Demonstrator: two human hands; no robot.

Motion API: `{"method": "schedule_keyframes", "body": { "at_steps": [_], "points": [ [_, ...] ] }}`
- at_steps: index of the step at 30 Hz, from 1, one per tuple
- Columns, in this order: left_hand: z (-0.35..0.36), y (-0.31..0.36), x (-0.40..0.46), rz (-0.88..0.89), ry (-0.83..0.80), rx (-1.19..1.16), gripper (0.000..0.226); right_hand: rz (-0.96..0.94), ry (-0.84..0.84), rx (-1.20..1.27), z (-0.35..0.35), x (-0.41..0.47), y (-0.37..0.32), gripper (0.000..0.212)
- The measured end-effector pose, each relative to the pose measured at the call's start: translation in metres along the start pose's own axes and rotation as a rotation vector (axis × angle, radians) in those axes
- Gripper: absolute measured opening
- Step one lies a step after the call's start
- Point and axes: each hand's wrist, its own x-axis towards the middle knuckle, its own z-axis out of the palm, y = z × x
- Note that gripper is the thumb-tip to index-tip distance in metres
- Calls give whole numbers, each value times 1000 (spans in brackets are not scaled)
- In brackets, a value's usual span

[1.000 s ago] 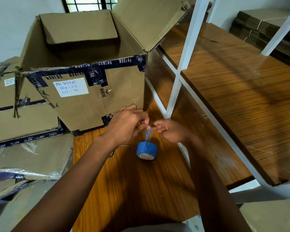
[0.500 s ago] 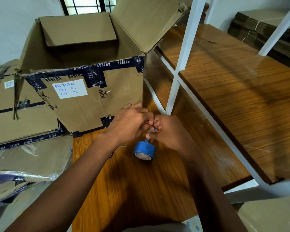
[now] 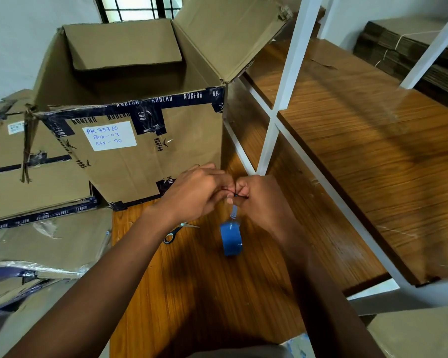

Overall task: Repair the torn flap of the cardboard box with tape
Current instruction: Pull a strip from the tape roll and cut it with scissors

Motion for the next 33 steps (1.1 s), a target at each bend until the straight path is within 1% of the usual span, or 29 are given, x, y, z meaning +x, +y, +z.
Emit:
{"method": "schedule_keyframes", "body": {
  "at_steps": [3,7,10,12,14,16,17,19,21,23,25,27,28,30,32,33],
  "points": [
    [0,-3,-2,-31,16,-50,14,-2,4,-17,-2,2,0,9],
    [3,-8,-8,-188,76,-200,21,2,-5,-14,0,5,-3,11],
    [-11,-12,-9,-363,270,-329,29,4,-38,-10,3,5,-2,6],
    [-26,-20,-10,-464,415,-312,25,-2,-51,-4,4,4,-1,5],
    [-33,-31,-16,-531,468,-286,22,-17,-53,-5,2,6,1,5],
    [-25,-43,-28,-564,402,-263,19,-39,-71,-9,0,8,2,4],
    [-15,-53,-37,-579,327,-246,17,-47,-81,-13,-1,9,2,5],
    [14,-71,-57,-628,116,-211,13,-56,-87,-25,-2,11,1,7],
    [44,-88,-80,-701,-104,-176,17,-59,-86,-30,-2,13,-1,8],
    [73,-99,-100,-745,-265,-109,22,-64,-90,-38,-2,14,-2,9],
    [98,-110,-117,-791,-347,-62,26,-72,-98,-57,-1,14,-2,10],
    [121,-123,-133,-812,-423,28,36,-83,-101,-77,0,14,-1,11],
    [126,-125,-138,-829,-440,75,44,-89,-103,-84,1,15,0,12],
    [133,-125,-146,-883,-438,99,58,-106,-105,-98,1,16,0,12],
    [130,-118,-147,-904,-437,128,64,-121,-106,-105,1,17,-1,12],
    [127,-116,-147,-888,-434,160,64,-123,-110,-104,1,18,-1,13]
  ]
}}
